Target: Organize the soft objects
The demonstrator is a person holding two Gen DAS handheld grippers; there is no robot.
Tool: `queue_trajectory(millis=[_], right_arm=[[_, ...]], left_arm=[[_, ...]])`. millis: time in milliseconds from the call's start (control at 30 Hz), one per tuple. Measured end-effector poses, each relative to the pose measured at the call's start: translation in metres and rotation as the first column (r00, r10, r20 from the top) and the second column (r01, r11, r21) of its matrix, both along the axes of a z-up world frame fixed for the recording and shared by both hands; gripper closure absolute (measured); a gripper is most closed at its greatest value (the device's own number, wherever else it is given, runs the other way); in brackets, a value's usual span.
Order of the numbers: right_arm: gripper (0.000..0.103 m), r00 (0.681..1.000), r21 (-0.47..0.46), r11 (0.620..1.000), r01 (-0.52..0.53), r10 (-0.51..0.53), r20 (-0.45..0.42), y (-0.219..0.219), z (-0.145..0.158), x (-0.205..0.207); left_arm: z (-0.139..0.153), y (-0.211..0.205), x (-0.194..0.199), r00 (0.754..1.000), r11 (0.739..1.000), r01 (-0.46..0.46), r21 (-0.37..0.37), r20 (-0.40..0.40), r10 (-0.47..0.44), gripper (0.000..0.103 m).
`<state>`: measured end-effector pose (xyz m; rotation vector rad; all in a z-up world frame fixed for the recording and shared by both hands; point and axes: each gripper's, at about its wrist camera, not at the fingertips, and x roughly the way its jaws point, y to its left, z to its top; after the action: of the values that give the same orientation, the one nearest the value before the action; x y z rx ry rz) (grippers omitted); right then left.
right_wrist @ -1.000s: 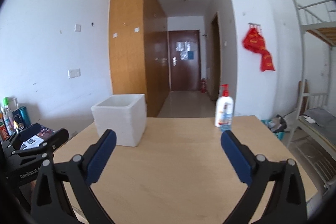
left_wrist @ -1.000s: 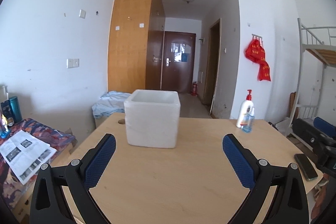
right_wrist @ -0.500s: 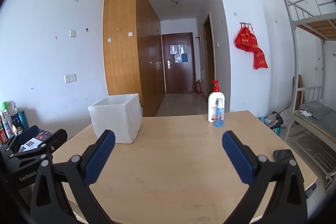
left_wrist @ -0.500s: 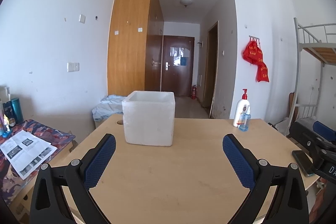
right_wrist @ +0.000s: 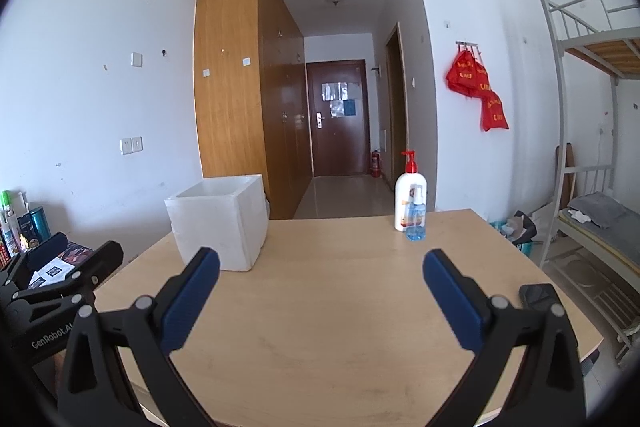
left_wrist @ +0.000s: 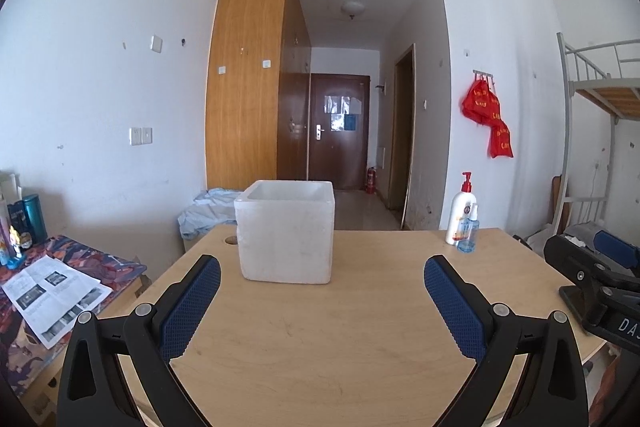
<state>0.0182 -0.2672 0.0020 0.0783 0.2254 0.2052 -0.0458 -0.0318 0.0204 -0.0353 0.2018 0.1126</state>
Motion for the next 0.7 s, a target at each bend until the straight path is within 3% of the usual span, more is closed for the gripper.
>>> queue_trajectory(millis=[700], right_arm=[[0.0, 1.0, -0.01, 1.0, 0.015, -0.015, 0.0, -0.006, -0.0032, -0.0042]], left_arm=[[0.0033, -0.0028, 0.0012, 1.0, 1.0, 0.009, 0.018, 0.008, -0.009, 0.001]])
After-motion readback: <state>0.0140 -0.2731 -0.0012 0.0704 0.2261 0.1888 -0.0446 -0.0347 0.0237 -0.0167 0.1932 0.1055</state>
